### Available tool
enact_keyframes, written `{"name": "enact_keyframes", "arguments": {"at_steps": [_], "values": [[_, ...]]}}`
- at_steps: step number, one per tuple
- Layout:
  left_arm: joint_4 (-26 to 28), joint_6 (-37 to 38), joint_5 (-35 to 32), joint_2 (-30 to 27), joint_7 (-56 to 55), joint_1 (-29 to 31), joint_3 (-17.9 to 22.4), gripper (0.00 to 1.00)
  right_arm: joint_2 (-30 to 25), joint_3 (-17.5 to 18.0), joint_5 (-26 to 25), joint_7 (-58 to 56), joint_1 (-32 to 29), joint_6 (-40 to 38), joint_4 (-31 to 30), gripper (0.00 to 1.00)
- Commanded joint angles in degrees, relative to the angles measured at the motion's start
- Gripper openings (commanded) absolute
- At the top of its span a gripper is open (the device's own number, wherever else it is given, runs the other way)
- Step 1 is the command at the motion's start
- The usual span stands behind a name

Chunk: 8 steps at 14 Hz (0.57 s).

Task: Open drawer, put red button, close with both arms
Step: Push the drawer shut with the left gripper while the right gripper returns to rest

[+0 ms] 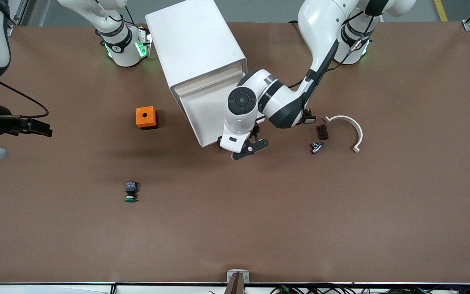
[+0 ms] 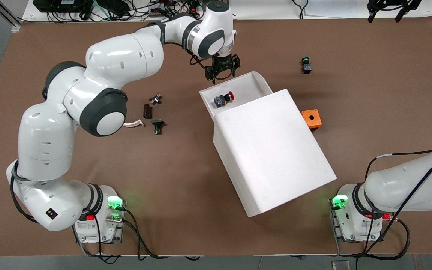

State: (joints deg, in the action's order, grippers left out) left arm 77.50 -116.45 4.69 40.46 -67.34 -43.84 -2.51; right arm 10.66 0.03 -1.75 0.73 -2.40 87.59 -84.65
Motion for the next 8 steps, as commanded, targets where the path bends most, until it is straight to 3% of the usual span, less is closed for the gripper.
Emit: {"name": "enact_keyframes", "arguments": {"at_steps": [1,8], "values": [[3.44,-0.45,-1.35,-2.23,-0.51,-0.20,-1.35,1.00,-0.11,1.11,-0.89,-0.46,-1.12,-0.93,3.27,1.00],[4.67,-0.10,-0.92,-3.20,-1.64,-1.34,-3.28,1.00,-0.90,1.37,0.17,1.12,0.91,-4.89,2.92,1.00]]}}
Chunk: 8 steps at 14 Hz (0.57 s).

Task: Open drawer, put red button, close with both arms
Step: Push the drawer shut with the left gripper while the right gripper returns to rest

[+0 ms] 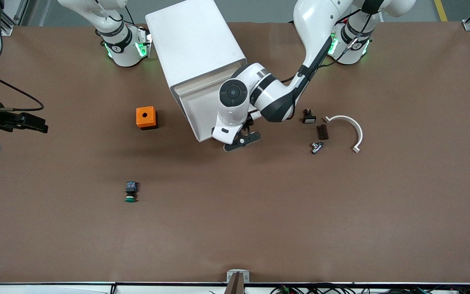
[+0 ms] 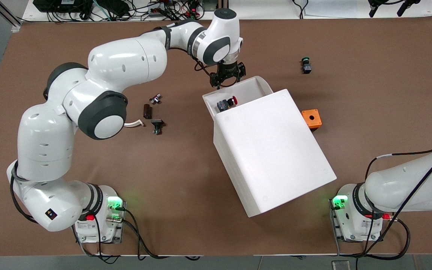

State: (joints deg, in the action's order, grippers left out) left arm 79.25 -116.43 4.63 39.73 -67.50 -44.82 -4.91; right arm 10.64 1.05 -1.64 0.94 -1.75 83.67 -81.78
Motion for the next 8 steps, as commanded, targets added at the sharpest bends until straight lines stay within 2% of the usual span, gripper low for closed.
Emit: {"name": "enact_keyframes", "arguments": {"at_steps": [1,6,8], "values": [[3.02,-0.12,-0.68,-2.46,-1.84,-0.35,-1.41,1.00,-1.32,0.35,0.06,0.91,0.52,-0.88,-0.22,1.00],[4.16,-0.12,-0.15,-2.46,-4.91,-0.35,-4.14,1.00,-3.26,0.44,0.32,1.61,0.35,-0.17,-2.06,1.00],[4.16,-0.12,2.56,-2.37,-5.45,-0.44,-4.31,1.00,-3.52,0.44,0.32,1.53,0.17,0.00,-2.06,1.00]]}}
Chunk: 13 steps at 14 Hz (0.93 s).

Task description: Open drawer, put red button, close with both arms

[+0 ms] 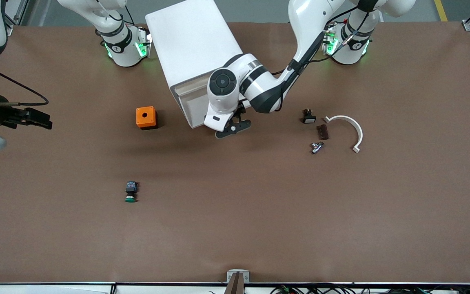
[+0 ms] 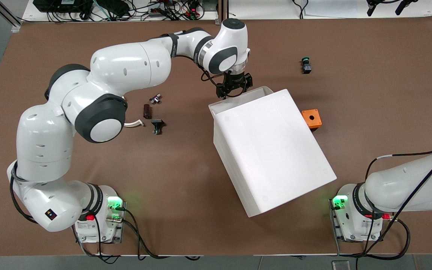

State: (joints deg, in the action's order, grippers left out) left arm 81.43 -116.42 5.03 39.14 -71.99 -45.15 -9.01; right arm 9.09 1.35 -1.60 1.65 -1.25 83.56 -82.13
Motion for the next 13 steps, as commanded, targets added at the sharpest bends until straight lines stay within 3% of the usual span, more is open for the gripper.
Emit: {"name": "enact_keyframes", "arguments": {"at_steps": [1,13], "values": [[1.90,-0.13,3.48,-1.79,-1.04,-0.20,-0.13,1.00,-1.89,0.05,0.37,0.02,-0.34,0.72,-1.54,1.00],[2.16,-0.13,16.84,-1.09,-1.49,-0.28,-2.24,1.00,-1.97,0.05,1.25,0.71,1.34,-0.24,-0.75,1.00]]}}
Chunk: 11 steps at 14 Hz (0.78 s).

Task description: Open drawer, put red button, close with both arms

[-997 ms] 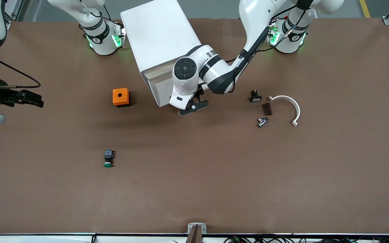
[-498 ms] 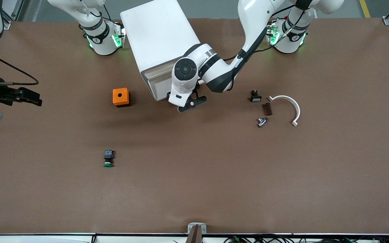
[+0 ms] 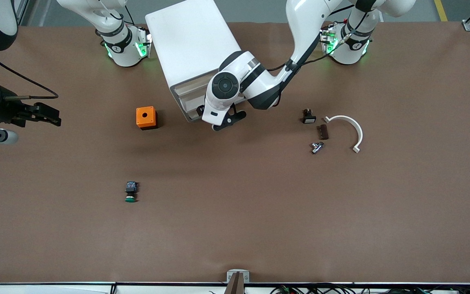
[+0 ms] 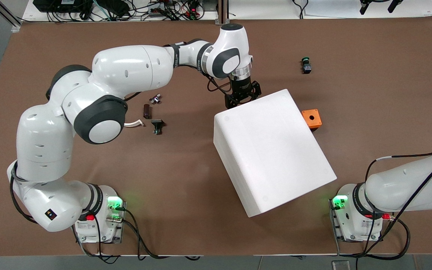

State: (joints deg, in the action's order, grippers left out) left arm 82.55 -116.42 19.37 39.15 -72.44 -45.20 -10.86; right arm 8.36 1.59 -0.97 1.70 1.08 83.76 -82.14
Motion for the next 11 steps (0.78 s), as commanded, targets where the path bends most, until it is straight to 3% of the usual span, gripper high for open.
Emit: {"name": "enact_keyframes", "arguments": {"at_steps": [1,7,11], "values": [[1.12,-0.13,3.38,-1.00,-0.95,-0.24,-0.39,1.00,-1.33,-0.27,0.62,0.76,-1.51,-0.61,-0.74,1.00],[1.47,-0.13,8.39,-0.21,-0.78,-0.41,-0.48,1.00,-2.46,-0.10,2.20,1.37,-3.89,-0.26,-1.01,1.00],[1.47,-0.21,8.75,-0.12,-0.16,-0.41,-0.74,1.00,-3.87,0.34,2.20,7.97,-3.10,-0.53,-1.54,1.00]]}}
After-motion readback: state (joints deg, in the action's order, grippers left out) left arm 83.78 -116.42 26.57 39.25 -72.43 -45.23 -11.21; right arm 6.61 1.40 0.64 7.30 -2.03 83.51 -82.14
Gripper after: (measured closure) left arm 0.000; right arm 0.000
